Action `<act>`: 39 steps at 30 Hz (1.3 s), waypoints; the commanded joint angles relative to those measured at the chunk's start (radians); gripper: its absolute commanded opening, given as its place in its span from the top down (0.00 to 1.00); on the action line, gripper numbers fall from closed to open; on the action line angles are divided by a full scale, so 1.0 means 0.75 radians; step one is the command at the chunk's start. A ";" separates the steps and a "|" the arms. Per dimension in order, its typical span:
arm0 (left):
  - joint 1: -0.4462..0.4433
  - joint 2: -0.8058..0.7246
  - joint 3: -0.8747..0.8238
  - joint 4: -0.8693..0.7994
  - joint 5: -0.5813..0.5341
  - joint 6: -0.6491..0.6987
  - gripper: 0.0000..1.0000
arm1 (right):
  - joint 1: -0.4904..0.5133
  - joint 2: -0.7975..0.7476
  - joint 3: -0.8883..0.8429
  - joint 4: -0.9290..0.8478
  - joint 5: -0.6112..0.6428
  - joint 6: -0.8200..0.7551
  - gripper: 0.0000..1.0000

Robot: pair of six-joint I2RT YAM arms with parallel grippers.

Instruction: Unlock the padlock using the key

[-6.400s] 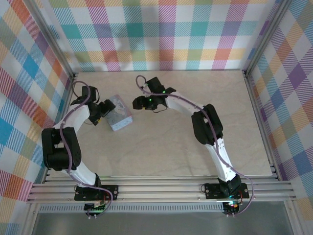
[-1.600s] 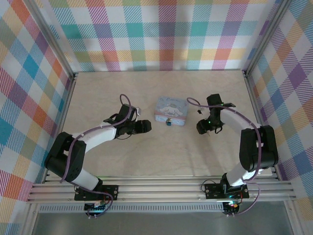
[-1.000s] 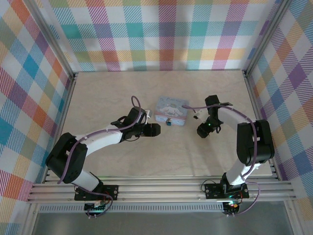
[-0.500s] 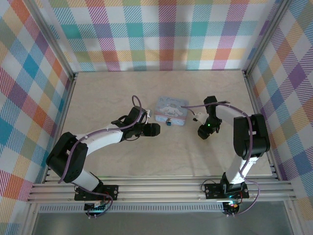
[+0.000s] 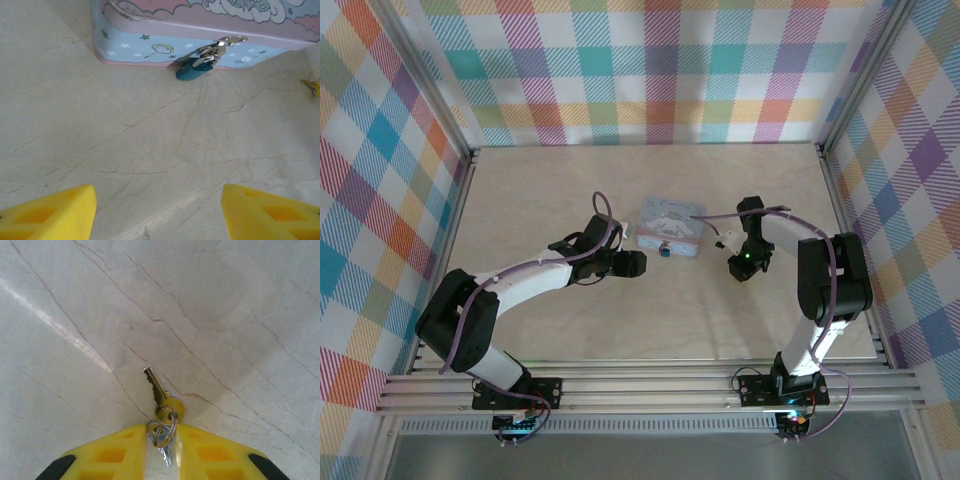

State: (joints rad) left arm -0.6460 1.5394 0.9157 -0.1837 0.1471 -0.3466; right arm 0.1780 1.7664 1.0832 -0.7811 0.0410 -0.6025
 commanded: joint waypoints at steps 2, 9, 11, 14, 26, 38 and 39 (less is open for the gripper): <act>-0.005 0.005 0.039 -0.076 -0.084 0.032 0.33 | 0.039 -0.085 0.016 -0.020 -0.079 0.085 0.86; 0.057 -0.032 0.007 -0.072 -0.022 -0.068 0.33 | 0.112 -0.251 -0.032 0.049 -0.171 0.225 1.00; 0.064 -0.066 -0.013 -0.049 0.000 -0.084 0.32 | 0.120 -0.323 -0.065 0.090 -0.222 0.276 1.00; 0.064 -0.103 -0.022 -0.033 0.045 -0.084 0.31 | 0.124 -0.405 -0.128 0.146 -0.243 0.306 0.92; 0.064 -0.095 -0.047 0.036 0.175 -0.097 0.31 | 0.124 -0.125 -0.074 0.095 -0.009 0.083 0.41; 0.064 -0.124 -0.074 -0.001 0.137 -0.076 0.31 | 0.123 0.067 0.032 0.070 -0.005 0.005 0.51; 0.064 -0.124 -0.074 -0.001 0.137 -0.076 0.31 | 0.123 0.077 0.037 0.065 -0.007 0.006 0.52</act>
State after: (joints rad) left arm -0.6010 1.4723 0.8707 -0.1822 0.2520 -0.4038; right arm 0.2687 1.7912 1.0962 -0.7181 0.0612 -0.5701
